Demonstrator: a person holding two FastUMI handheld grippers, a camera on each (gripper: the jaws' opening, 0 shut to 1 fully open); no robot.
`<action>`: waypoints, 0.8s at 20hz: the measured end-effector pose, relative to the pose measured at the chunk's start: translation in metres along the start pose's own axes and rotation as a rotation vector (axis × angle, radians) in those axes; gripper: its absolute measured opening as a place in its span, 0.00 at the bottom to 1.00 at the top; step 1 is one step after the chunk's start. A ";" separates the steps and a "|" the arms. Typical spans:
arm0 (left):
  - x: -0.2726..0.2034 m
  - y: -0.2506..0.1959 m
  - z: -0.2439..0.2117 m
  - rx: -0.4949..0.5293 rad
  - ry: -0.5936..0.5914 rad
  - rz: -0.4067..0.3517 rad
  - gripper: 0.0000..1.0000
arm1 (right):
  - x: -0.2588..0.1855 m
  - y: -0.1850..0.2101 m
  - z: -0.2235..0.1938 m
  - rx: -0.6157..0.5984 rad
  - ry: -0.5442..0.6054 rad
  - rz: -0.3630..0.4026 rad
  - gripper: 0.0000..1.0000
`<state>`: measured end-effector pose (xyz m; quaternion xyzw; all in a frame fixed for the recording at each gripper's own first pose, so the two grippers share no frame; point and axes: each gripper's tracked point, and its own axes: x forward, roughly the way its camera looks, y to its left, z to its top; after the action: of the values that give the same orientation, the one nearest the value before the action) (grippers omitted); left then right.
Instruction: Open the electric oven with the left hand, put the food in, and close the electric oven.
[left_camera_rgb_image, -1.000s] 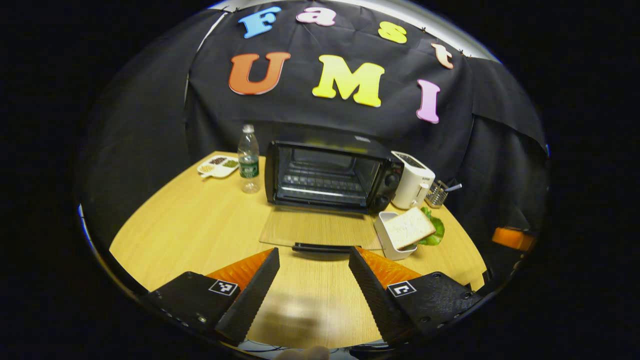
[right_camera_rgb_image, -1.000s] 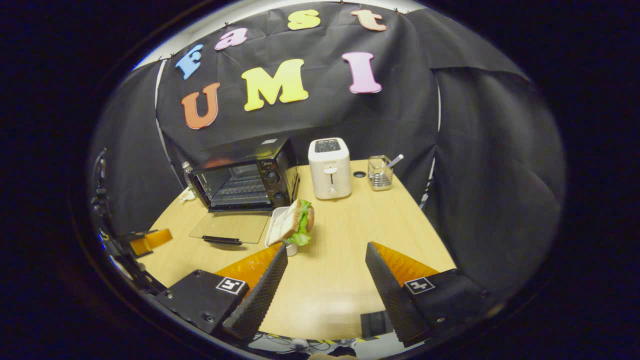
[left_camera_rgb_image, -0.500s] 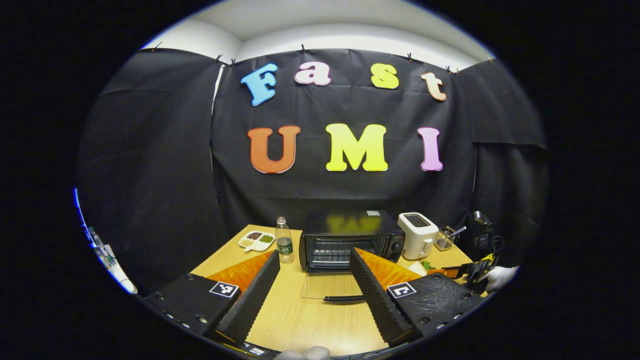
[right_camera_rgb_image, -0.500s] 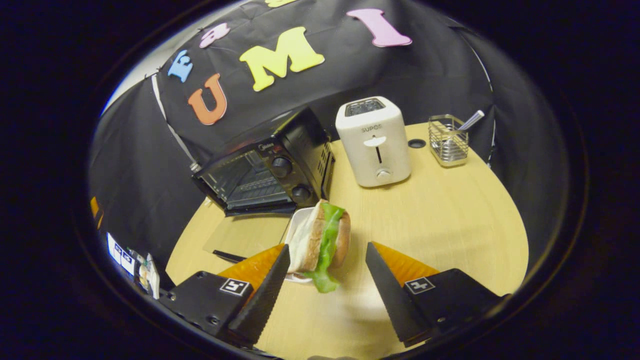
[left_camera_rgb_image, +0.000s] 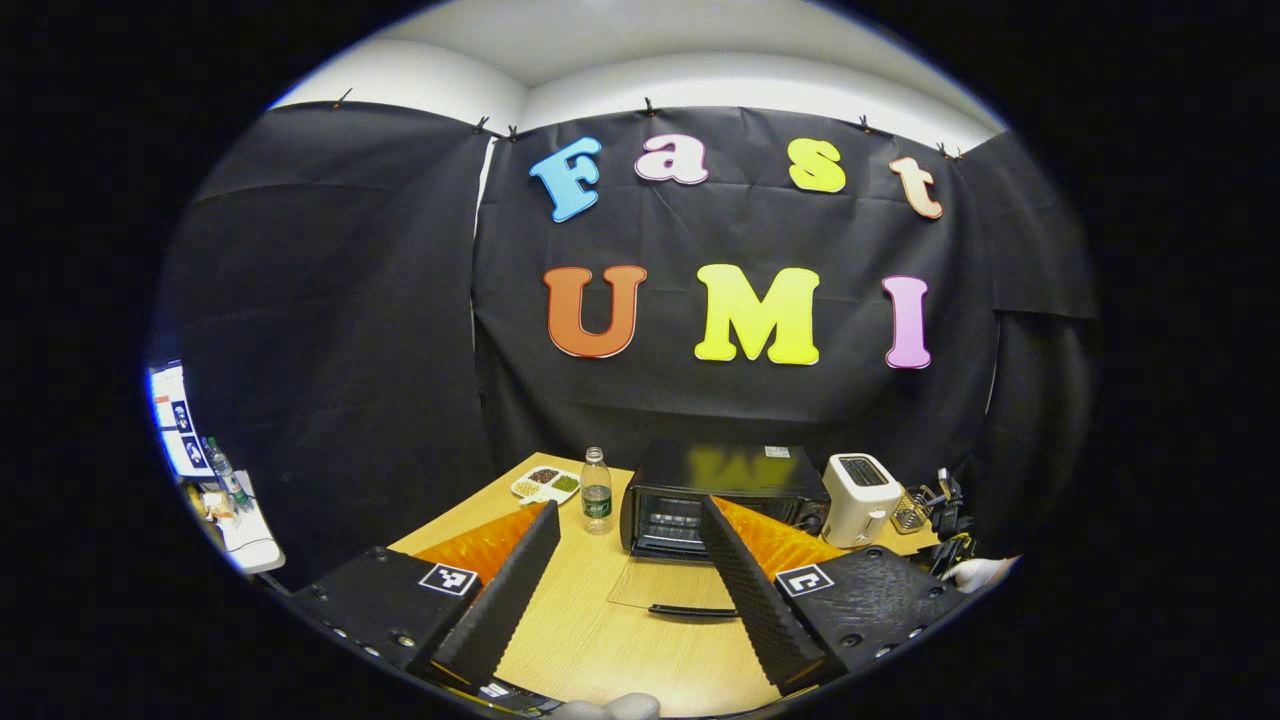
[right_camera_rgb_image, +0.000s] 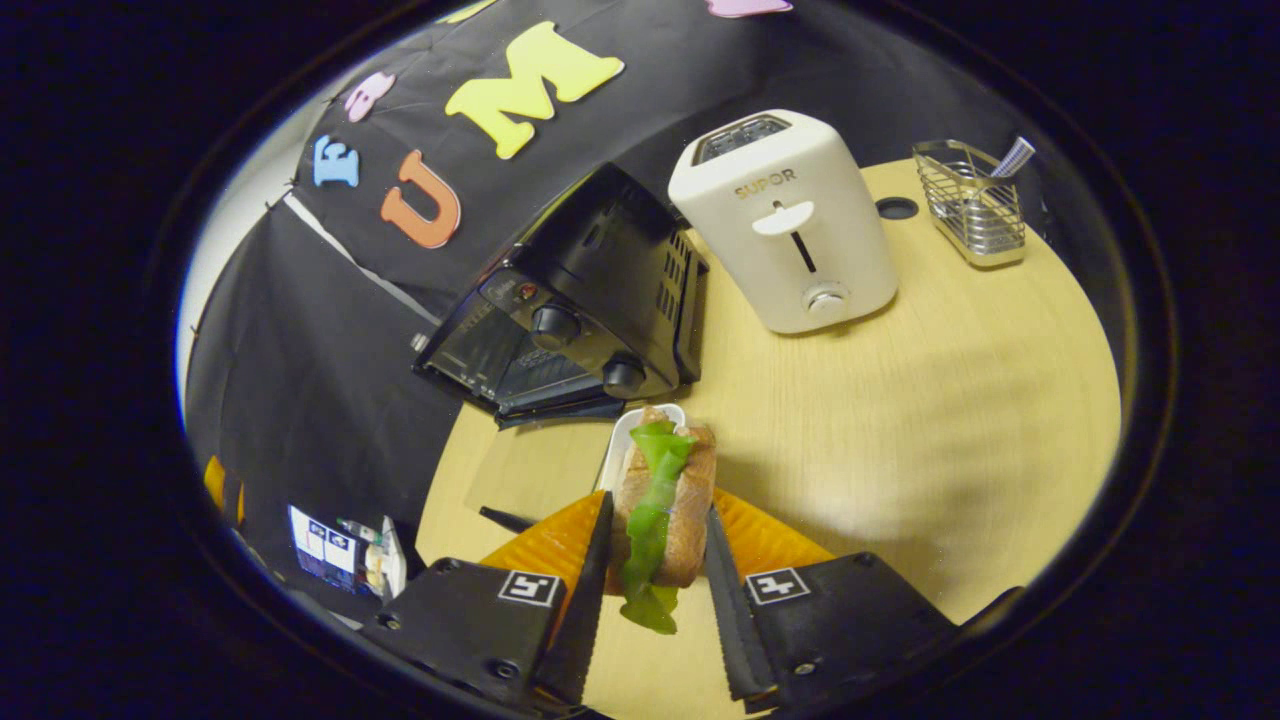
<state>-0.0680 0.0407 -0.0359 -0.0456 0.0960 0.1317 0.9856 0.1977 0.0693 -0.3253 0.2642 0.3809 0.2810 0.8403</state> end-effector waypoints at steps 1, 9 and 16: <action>-0.001 0.002 0.001 0.003 -0.002 0.006 0.93 | -0.003 0.003 0.003 0.003 -0.013 0.007 0.39; 0.003 0.025 -0.024 0.057 -0.004 -0.027 0.93 | -0.055 0.090 0.050 -0.144 -0.228 -0.022 0.43; 0.020 0.050 -0.035 0.079 0.050 -0.181 0.94 | -0.013 0.195 0.053 0.067 -0.546 0.005 0.42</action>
<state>-0.0682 0.0898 -0.0769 -0.0183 0.1211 0.0373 0.9918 0.1798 0.1852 -0.1602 0.3589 0.1486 0.1886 0.9020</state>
